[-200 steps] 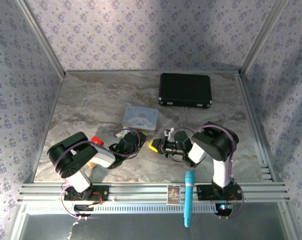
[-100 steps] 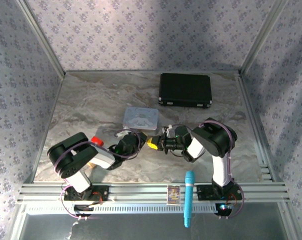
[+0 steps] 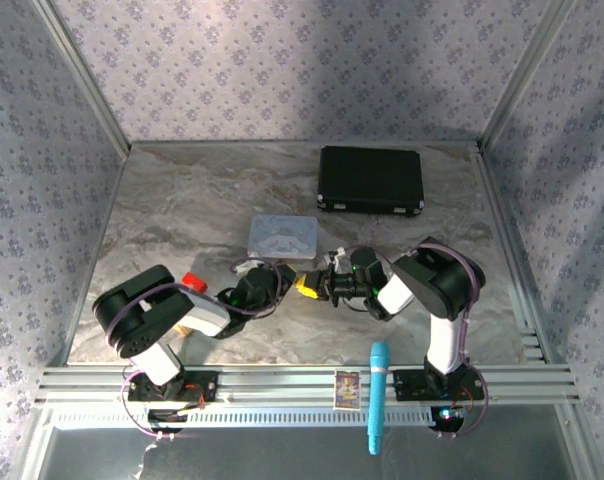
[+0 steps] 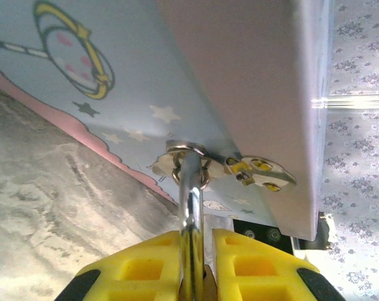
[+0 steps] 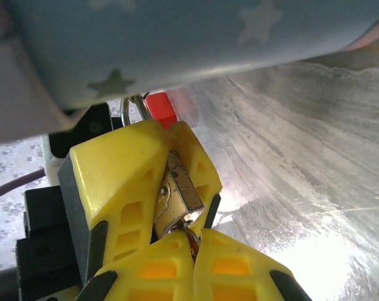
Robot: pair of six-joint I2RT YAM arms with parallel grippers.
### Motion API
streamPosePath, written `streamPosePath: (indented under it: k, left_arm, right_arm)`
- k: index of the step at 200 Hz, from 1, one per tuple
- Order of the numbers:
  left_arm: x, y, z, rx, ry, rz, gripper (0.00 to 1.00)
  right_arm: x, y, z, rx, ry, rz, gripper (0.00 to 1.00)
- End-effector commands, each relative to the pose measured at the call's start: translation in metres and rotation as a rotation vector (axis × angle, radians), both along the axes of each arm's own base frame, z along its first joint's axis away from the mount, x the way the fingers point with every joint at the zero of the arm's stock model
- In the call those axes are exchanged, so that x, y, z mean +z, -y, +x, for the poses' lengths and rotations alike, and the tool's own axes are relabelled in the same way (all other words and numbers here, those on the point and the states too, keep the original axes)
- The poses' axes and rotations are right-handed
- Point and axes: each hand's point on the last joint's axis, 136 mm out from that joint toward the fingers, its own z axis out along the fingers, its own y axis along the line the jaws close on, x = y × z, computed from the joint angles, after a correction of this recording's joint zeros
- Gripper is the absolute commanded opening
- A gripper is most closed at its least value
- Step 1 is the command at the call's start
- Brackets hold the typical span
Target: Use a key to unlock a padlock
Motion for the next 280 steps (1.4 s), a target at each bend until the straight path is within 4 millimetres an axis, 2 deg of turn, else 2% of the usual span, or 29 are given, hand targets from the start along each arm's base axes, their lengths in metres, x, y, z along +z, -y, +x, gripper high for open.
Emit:
streamPosePath:
  k: [1, 21, 46, 54, 82, 92, 112, 121, 135, 154, 188, 196, 224, 229, 237, 240, 243, 252, 268, 280]
  left_arm:
    - [0.027, 0.046, -0.032, -0.222, 0.004, -0.081, 0.0]
    - [0.029, 0.049, -0.033, -0.225, 0.005, -0.101, 0.0]
    - [0.033, 0.057, -0.036, -0.247, 0.015, -0.134, 0.0]
    - [0.034, 0.059, -0.036, -0.249, 0.013, -0.143, 0.0]
    - [0.027, 0.053, -0.038, -0.229, -0.01, -0.131, 0.0]
    - [0.024, 0.05, -0.038, -0.217, -0.02, -0.118, 0.0]
    - [0.022, 0.045, -0.037, -0.198, -0.026, -0.097, 0.0]
    - [0.022, 0.044, -0.036, -0.193, -0.023, -0.087, 0.0]
    - [0.022, 0.042, -0.034, -0.185, -0.023, -0.067, 0.0]
    - [0.018, 0.038, -0.032, -0.172, -0.03, -0.056, 0.0]
    - [0.009, 0.028, -0.031, -0.139, -0.058, -0.006, 0.0]
    - [0.009, 0.028, -0.03, -0.135, -0.059, 0.001, 0.0]
    - [0.009, 0.024, -0.032, -0.139, -0.071, 0.045, 0.0]
    - [0.01, 0.023, -0.032, -0.141, -0.072, 0.052, 0.0]
    - [0.01, 0.022, -0.033, -0.142, -0.077, 0.065, 0.0]
    - [0.01, 0.021, -0.033, -0.142, -0.077, 0.069, 0.0]
    - [0.011, 0.02, -0.033, -0.143, -0.076, 0.071, 0.0]
    - [0.012, 0.018, -0.034, -0.139, -0.078, 0.085, 0.0]
    - [0.015, 0.013, -0.034, -0.129, -0.076, 0.095, 0.0]
    - [0.016, 0.013, -0.034, -0.129, -0.075, 0.094, 0.0]
  right_arm:
    - [0.02, -0.001, 0.03, -0.089, 0.155, -0.046, 0.0]
    - [0.023, -0.006, 0.032, -0.088, 0.153, -0.031, 0.0]
    - [0.038, -0.015, 0.044, -0.122, 0.083, 0.146, 0.0]
    - [0.038, -0.018, 0.045, -0.118, 0.074, 0.155, 0.0]
    - [0.026, -0.015, 0.041, -0.101, 0.112, 0.039, 0.0]
    - [0.02, -0.01, 0.039, -0.102, 0.12, -0.005, 0.05]
    - [0.004, 0.002, 0.032, -0.101, 0.122, -0.107, 0.08]
    - [-0.007, 0.006, 0.026, -0.078, 0.117, -0.171, 0.13]
    - [-0.014, 0.002, 0.013, -0.007, 0.109, -0.228, 0.28]
    - [-0.015, 0.005, 0.002, 0.021, 0.125, -0.265, 0.35]
    - [-0.027, 0.038, -0.007, 0.02, 0.166, -0.473, 0.48]
    - [-0.023, 0.044, -0.008, 0.027, 0.202, -0.52, 0.51]
    - [-0.004, 0.065, -0.011, 0.096, 0.361, -0.697, 0.53]
    - [0.0, 0.069, -0.01, 0.11, 0.401, -0.745, 0.63]
    - [0.007, 0.075, -0.01, 0.143, 0.473, -0.818, 0.7]
    - [0.009, 0.078, -0.01, 0.153, 0.5, -0.851, 0.91]
    - [0.01, 0.081, -0.009, 0.166, 0.532, -0.892, 0.98]
    - [0.014, 0.084, -0.009, 0.215, 0.614, -0.979, 0.99]
    - [0.021, 0.077, -0.017, 0.344, 0.775, -1.088, 0.99]
    - [0.028, 0.072, -0.02, 0.375, 0.864, -1.122, 0.96]
